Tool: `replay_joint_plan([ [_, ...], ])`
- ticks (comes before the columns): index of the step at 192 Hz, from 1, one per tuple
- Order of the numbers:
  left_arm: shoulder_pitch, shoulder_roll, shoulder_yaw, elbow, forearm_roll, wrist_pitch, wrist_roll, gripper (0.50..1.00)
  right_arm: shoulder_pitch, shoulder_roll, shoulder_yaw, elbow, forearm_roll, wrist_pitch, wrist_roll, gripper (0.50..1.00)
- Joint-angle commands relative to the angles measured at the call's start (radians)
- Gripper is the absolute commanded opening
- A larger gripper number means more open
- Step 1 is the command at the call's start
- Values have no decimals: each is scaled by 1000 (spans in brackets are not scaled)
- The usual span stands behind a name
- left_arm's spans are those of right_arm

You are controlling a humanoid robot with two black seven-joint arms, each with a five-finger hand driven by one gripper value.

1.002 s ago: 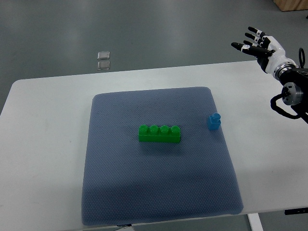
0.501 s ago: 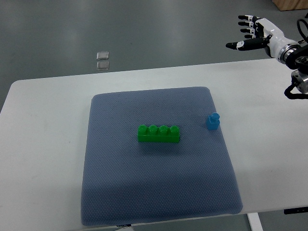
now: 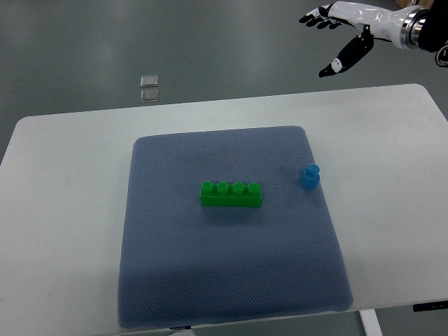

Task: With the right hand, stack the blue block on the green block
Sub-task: 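Swing the right hand over the mat toward the small blue block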

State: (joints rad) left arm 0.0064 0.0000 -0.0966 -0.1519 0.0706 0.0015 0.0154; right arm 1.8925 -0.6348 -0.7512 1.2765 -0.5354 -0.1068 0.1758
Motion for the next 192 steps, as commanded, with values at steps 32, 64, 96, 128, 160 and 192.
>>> replay_joint_plan([
  [32,0,0,0,0,0,0,0,1000,181,147,-186,40,-38,41,5,919],
  [64,0,0,0,0,0,0,0,1000,249,233,-263,41,-38,84,16,919],
  [96,0,0,0,0,0,0,0,1000,289,285,-313,64,-37,154,31,919],
  [128,0,0,0,0,0,0,0,1000,290,326,-358,92,-35,167,30,917],
  [160,0,0,0,0,0,0,0,1000,272,362,-384,92,-31,203,30,917],
  [192,0,0,0,0,0,0,0,1000,226,374,-387,89,-3,211,24,915],
])
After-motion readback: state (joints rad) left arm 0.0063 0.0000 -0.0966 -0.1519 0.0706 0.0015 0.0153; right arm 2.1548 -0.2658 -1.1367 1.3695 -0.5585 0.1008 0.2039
